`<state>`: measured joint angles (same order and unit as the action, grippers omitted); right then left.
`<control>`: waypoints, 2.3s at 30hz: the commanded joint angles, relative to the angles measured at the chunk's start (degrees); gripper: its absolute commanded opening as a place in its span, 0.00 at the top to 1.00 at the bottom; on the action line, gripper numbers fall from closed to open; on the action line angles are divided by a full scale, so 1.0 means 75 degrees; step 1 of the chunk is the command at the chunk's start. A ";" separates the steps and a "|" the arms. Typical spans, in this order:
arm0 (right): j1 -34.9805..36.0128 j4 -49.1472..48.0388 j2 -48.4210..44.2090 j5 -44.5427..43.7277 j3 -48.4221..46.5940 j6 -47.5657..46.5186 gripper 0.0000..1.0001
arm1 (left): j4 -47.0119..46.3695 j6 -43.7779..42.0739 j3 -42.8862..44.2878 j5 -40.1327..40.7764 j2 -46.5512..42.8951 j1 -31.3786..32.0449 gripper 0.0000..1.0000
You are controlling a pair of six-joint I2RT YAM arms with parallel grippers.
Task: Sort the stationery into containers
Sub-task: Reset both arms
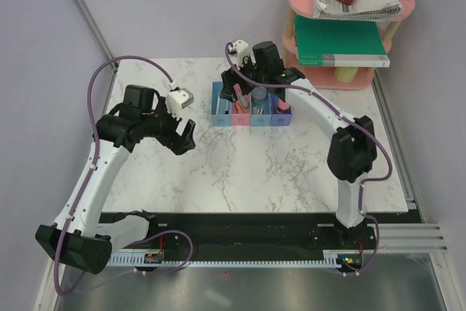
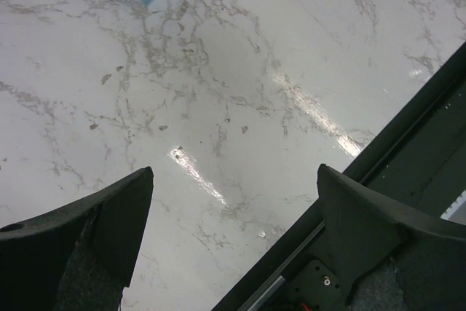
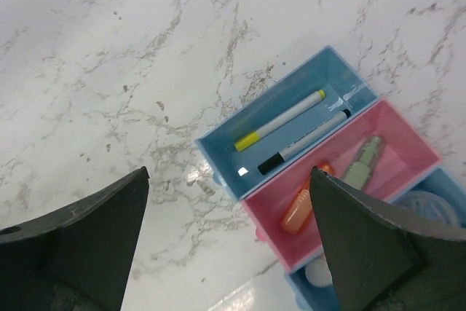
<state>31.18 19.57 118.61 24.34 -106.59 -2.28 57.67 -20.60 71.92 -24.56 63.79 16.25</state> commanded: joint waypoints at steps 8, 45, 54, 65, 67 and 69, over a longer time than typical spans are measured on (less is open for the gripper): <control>-0.0056 0.2827 -0.4932 -0.1329 0.2841 -0.2062 0.02 | -0.1103 0.1047 -0.0249 -0.0042 0.0518 -0.0878 0.00; -0.2797 0.2781 -0.8666 -0.1148 0.6149 -0.2039 0.02 | -0.1900 0.1188 -0.2312 -0.0450 -0.2318 -0.1533 0.00; -0.2845 0.2828 -0.8631 -0.1089 0.6149 -0.2156 0.02 | -0.1877 0.1048 -0.2464 -0.0980 -0.2329 -0.1780 0.00; -0.2903 0.2828 -0.8584 -0.1077 0.6125 -0.2180 0.02 | -0.1935 0.1012 -0.2488 -0.1190 -0.2294 -0.1885 0.00; -0.2926 0.2828 -0.8584 -0.1077 0.6125 -0.2180 0.02 | -0.1935 0.1024 -0.2511 -0.1202 -0.2306 -0.1897 0.00; -0.2938 0.2828 -0.8584 -0.1065 0.6125 -0.2180 0.02 | -0.1959 0.1012 -0.2523 -0.1202 -0.2318 -0.1909 0.00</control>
<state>9.58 42.26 54.33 15.25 -59.75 -17.93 44.97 -13.39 53.17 -31.62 46.92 2.42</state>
